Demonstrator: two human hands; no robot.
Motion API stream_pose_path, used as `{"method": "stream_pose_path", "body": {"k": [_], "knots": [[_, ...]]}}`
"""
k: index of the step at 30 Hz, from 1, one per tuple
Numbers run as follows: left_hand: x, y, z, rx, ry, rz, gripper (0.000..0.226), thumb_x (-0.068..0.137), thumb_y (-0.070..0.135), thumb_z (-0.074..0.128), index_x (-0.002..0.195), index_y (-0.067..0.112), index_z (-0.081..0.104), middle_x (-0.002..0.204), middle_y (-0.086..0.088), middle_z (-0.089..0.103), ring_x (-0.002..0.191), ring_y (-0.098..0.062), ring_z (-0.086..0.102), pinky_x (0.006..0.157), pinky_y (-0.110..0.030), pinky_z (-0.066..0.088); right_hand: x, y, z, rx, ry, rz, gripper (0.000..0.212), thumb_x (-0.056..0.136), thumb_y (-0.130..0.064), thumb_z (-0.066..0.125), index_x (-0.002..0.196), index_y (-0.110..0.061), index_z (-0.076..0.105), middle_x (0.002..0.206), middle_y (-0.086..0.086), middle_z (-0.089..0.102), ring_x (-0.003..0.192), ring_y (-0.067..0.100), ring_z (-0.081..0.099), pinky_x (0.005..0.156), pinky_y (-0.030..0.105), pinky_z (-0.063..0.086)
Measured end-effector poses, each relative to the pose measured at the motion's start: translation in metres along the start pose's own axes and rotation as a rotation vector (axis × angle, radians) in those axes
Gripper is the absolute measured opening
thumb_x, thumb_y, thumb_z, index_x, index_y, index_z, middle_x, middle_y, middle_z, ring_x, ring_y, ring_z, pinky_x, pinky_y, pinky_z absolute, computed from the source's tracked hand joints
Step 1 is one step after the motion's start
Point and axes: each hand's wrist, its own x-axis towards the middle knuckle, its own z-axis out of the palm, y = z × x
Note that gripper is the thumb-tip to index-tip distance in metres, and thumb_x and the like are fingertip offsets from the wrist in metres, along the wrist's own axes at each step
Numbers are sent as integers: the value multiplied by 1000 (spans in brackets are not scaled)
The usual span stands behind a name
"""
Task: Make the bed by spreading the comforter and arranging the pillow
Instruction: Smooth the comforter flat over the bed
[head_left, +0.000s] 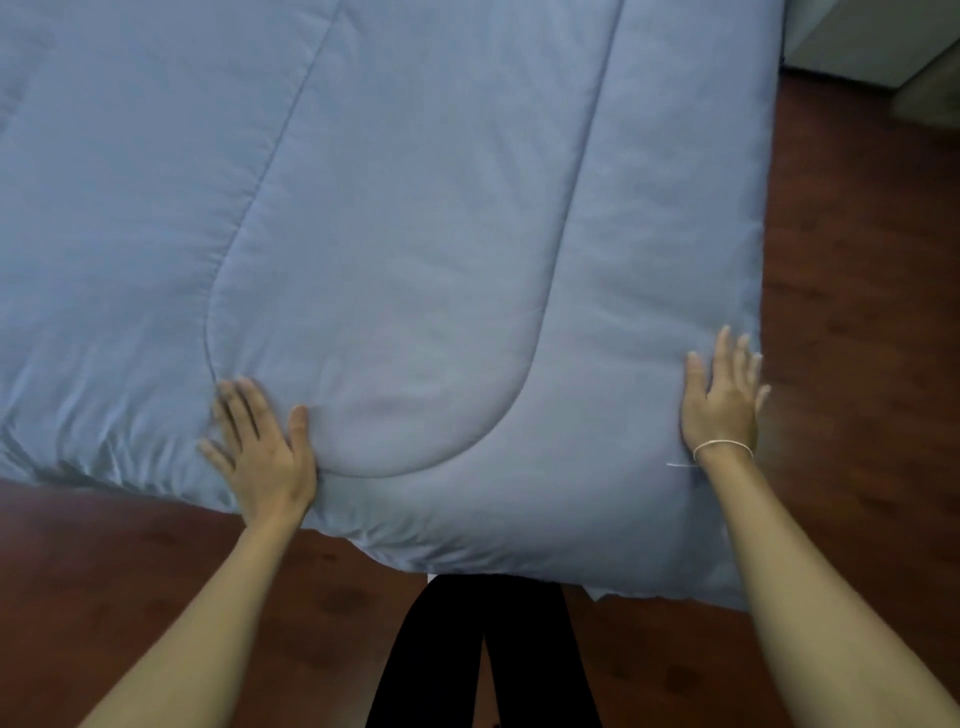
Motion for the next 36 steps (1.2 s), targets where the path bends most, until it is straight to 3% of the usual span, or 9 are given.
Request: {"method": "stream_pose_path", "body": {"k": [3,8,12,18,24,27,31,33,36], "knots": [[20,15,-13,-46,43,-9,74,93,53,20,150,8,7,158,-18,2,146,-35,0,114,-60,1,13,-12,-10,28,92,41,73,90,-53,26,148,-9,27,157,13,19,146,35,11,117,52,8],[80,115,-10,49,32,390,67,94,48,22,151,14,12,158,-17,3,146,-34,2,115,-53,1,0,-117,16,-24,45,-502,62,92,-47,33,143,-12,39,150,16,35,139,38,30,113,54,19],[85,157,19,139,-33,452,61,97,51,24,151,26,7,160,-7,0,147,-26,-1,114,-55,-3,-24,-147,47,-174,-86,-798,58,93,-53,31,145,-28,35,154,6,30,143,28,27,114,55,17],[73,134,20,160,-6,452,62,96,53,22,151,26,9,160,-5,6,147,-23,7,115,-52,2,2,-40,15,-251,-15,-414,63,92,-58,23,148,-30,27,157,5,23,144,25,23,115,49,15],[34,115,-2,145,-182,382,81,84,63,7,150,18,18,158,-9,17,145,-27,19,114,-50,15,-31,18,-25,-219,-222,-65,66,96,-53,28,152,-25,6,161,4,7,147,25,9,118,48,12],[15,112,-16,122,-278,408,106,73,79,-11,149,14,24,155,-13,23,143,-30,24,113,-50,24,-46,21,-44,-298,-318,4,69,96,-56,24,151,-25,-3,161,0,-2,148,22,3,120,45,8],[4,134,-48,194,-364,416,135,44,84,-36,151,18,12,159,-9,8,146,-26,11,117,-42,15,-52,-13,-88,-291,-323,-44,70,97,-57,22,152,-21,-3,161,-1,-5,148,20,-1,119,41,5],[-9,166,-73,227,-344,477,112,67,82,-19,151,16,15,159,-10,10,145,-27,14,116,-43,16,-45,-32,-114,-257,-295,-125,69,98,-55,22,152,-18,2,161,-1,-3,148,18,-2,119,39,3],[-22,226,-100,253,-285,597,58,99,48,29,145,14,31,153,-10,29,137,-26,34,111,-38,28,-31,-55,-148,-222,-291,-230,71,95,-58,14,149,-13,25,159,3,17,147,19,12,118,38,9]]}}
